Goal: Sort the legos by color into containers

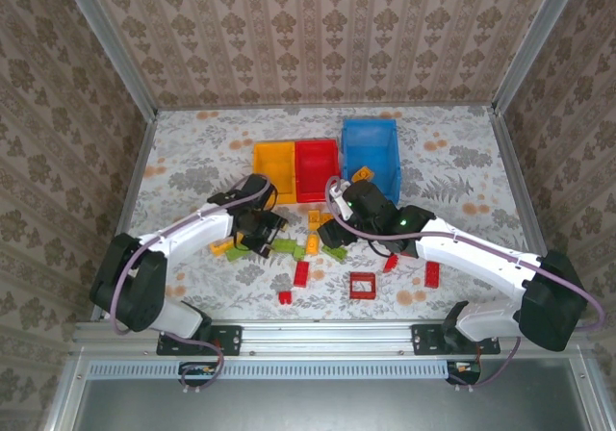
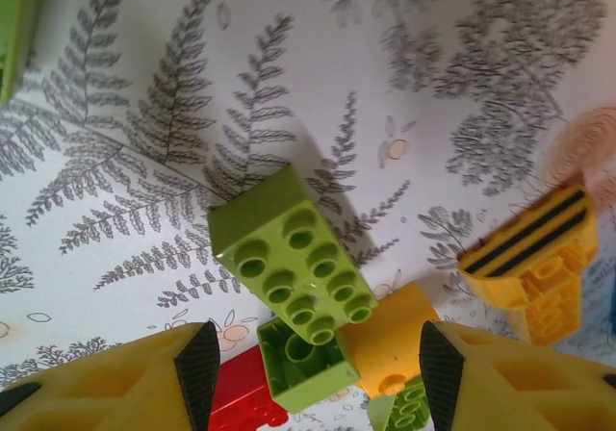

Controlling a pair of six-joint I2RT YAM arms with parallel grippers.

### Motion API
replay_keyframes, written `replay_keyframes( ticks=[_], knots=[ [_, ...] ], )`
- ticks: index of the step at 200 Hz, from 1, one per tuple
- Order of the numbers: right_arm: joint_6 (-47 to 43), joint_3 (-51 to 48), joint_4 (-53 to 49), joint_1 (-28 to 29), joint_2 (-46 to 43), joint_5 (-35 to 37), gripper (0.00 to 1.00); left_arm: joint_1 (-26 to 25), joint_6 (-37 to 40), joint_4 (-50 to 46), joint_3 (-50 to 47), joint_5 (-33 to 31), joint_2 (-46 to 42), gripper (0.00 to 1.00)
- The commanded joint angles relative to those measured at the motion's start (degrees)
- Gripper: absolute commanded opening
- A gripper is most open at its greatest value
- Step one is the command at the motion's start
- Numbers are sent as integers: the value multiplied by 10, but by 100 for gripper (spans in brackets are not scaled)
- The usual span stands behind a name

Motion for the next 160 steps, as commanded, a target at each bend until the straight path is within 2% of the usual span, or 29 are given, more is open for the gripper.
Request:
replay_keyframes(
  ticks=[1, 26, 51, 74, 95, 124, 160],
  knots=[
    [-9, 0, 5, 1, -14, -14, 76, -7, -106, 27, -22, 3, 14, 61],
    [-9, 5, 7, 1, -18, -11, 77, -17, -139, 42, -27, -2, 30, 61],
    [16, 46, -22, -5, -11, 35, 81, -23, -157, 54, -31, -4, 45, 61],
    [41, 113, -60, -30, 9, 37, 81, -25, -169, 60, -37, -15, 50, 58],
    [51, 135, -56, -42, 15, 24, 81, -25, -174, 65, -42, -23, 55, 55],
    [58, 135, -55, -46, 19, 15, 81, -25, -173, 84, -47, -28, 70, 46],
    [70, 122, -52, -47, 18, 10, 81, -25, -165, 98, -49, -35, 75, 26]
  ],
)
